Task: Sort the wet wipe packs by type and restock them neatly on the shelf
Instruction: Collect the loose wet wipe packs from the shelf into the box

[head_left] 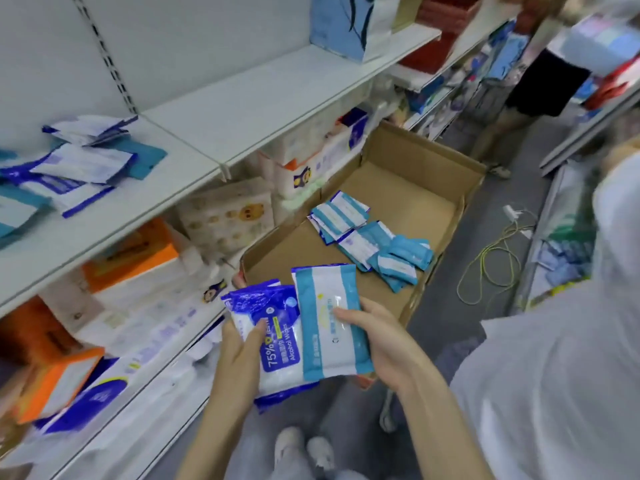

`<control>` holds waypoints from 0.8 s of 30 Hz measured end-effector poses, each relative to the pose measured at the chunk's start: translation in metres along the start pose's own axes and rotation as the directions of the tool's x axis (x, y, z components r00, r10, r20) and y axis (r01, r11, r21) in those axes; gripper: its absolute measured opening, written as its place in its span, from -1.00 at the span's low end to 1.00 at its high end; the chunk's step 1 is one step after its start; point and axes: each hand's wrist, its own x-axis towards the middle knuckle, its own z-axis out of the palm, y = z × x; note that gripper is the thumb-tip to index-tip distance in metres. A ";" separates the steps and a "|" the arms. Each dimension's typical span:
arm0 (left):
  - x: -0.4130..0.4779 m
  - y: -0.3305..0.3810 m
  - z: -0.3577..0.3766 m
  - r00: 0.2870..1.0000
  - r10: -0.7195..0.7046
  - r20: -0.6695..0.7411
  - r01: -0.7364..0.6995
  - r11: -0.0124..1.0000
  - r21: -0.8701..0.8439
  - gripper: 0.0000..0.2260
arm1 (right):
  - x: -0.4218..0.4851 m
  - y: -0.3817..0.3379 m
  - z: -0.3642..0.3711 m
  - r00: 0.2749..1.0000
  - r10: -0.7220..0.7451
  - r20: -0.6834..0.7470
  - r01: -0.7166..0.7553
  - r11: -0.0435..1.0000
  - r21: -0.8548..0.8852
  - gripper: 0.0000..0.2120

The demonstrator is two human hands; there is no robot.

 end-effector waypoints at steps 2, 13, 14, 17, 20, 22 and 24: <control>0.006 0.002 0.009 0.999 0.014 0.046 -0.016 0.999 0.043 -0.87 | -0.004 -0.001 -0.010 0.999 0.011 -0.038 -0.009 0.999 0.036 -0.80; 0.051 0.022 0.062 0.988 0.020 0.155 -0.021 1.000 0.007 -0.84 | 0.021 -0.030 -0.040 0.981 -0.047 -0.187 0.076 0.986 0.151 -0.74; 0.057 0.020 0.069 0.988 0.006 0.157 -0.006 1.000 0.004 -0.84 | 0.027 -0.033 -0.045 0.981 -0.041 -0.190 0.072 0.984 0.160 -0.76; 0.074 0.015 0.093 0.984 -0.045 0.174 0.040 0.999 0.030 -0.86 | 0.047 -0.042 -0.068 0.984 -0.007 -0.180 0.038 0.985 0.170 -0.77; 0.098 0.007 0.124 0.986 -0.083 0.145 0.078 0.996 0.040 -0.81 | 0.080 -0.053 -0.098 0.984 0.039 -0.172 -0.012 0.988 0.157 -0.76; 0.118 0.001 0.149 0.990 -0.098 0.102 0.092 0.994 0.053 -0.76 | 0.111 -0.063 -0.121 0.979 0.050 -0.197 -0.028 0.994 0.110 -0.76; 0.141 -0.005 0.181 0.990 -0.134 0.054 0.132 0.991 0.038 -0.78 | 0.148 -0.074 -0.146 0.970 0.040 -0.238 -0.033 0.999 0.033 -0.76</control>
